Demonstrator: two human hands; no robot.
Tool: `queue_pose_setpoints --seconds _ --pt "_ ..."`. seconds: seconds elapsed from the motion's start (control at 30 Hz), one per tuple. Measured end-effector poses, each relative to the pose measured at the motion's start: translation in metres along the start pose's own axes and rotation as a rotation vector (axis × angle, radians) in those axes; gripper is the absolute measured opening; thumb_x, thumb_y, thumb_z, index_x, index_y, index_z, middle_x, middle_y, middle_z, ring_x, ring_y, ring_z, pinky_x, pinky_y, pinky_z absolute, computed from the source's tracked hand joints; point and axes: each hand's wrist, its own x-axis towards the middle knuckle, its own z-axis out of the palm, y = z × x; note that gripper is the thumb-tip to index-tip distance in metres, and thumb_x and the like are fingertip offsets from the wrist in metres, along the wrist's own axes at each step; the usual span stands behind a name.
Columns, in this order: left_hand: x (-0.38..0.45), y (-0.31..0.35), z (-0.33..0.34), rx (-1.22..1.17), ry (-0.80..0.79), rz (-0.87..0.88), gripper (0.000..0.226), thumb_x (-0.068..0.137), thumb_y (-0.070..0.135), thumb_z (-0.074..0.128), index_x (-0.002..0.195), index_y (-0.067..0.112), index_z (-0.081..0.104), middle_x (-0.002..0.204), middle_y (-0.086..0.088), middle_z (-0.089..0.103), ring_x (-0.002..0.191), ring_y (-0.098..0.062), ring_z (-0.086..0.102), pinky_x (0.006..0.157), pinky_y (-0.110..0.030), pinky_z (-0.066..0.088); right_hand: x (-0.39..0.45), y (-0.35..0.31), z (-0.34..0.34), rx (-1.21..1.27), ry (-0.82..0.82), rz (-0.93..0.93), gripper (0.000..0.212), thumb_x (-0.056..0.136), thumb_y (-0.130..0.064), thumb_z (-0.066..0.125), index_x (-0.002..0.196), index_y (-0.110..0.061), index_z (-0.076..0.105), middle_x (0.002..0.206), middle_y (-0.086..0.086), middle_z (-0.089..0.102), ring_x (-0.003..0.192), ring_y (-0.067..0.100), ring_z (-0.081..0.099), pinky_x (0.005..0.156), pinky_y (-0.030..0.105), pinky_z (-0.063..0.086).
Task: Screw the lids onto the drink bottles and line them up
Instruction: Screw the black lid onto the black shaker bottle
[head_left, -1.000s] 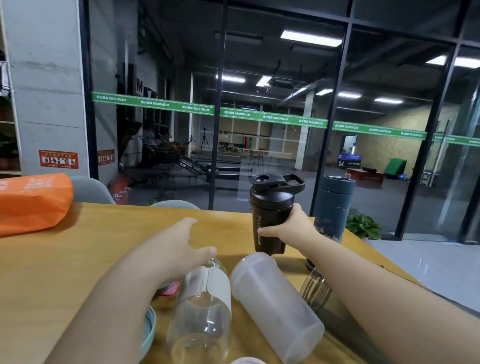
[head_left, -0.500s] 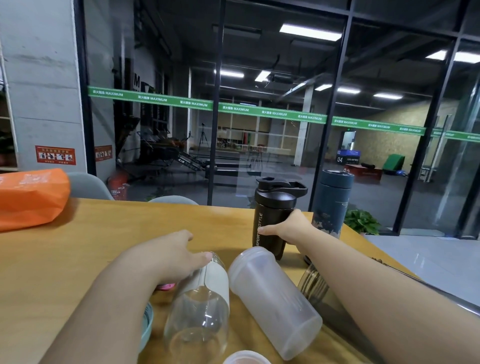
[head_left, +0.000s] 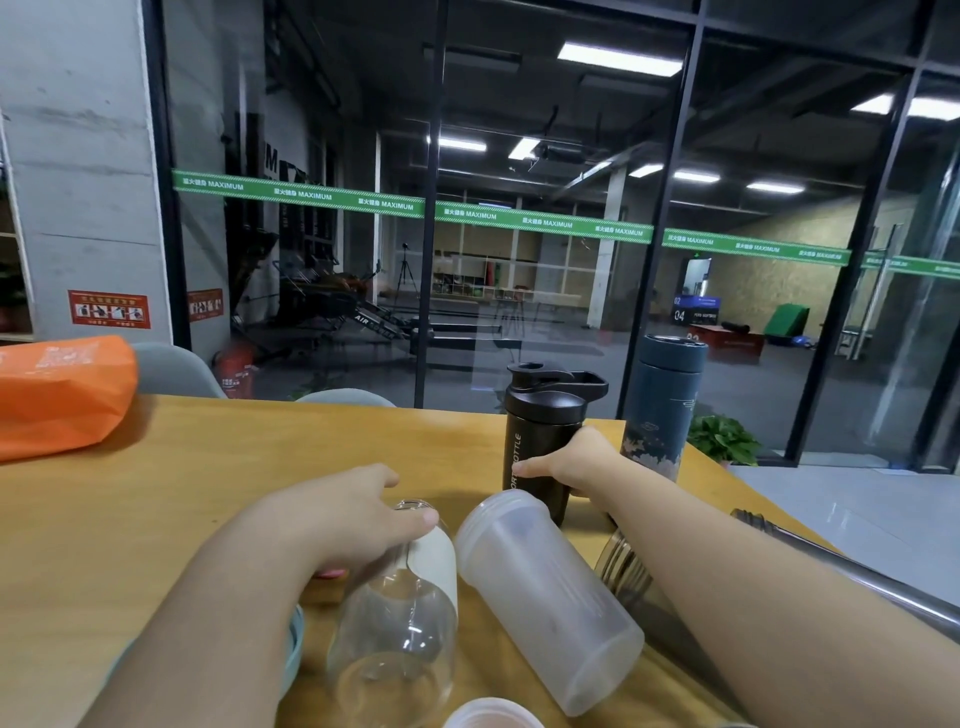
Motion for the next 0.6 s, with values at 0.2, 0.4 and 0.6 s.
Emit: queue_pose_setpoints --seconds 0.2,0.4,0.6 --pt "-0.0001 0.0002 -0.0009 0.025 0.01 0.001 0.067 0.088 0.062 0.044 0.146 0.032 0.027 0.129 0.002 0.053 0.096 -0.012 0.05 0.08 -0.023 0.035 0.0043 0.0005 0.0008 0.015 -0.005 0.055 0.08 0.06 -0.027 0.088 0.126 -0.01 0.046 0.124 0.011 0.059 0.115 0.032 0.056 0.094 0.046 0.05" --pt "0.0028 -0.0017 -0.0006 0.011 -0.001 -0.005 0.069 0.088 0.063 0.044 0.146 0.032 0.026 0.129 -0.002 0.055 0.119 -0.018 0.05 0.091 -0.026 0.037 0.006 0.0002 0.0018 0.047 -0.025 0.097 0.088 0.059 -0.026 0.088 0.132 -0.009 0.041 0.129 0.013 0.056 0.12 0.034 0.052 0.098 0.049 0.047" --pt "0.0066 -0.0086 -0.0008 -0.003 0.006 -0.002 0.071 0.086 0.064 0.046 0.146 0.032 0.027 0.131 -0.005 0.058 0.118 -0.018 0.051 0.096 -0.03 0.038 -0.0006 -0.004 -0.0006 0.042 -0.023 0.097 0.088 0.066 -0.024 0.084 0.136 -0.005 0.033 0.135 0.015 0.05 0.123 0.034 0.049 0.097 0.044 0.045"
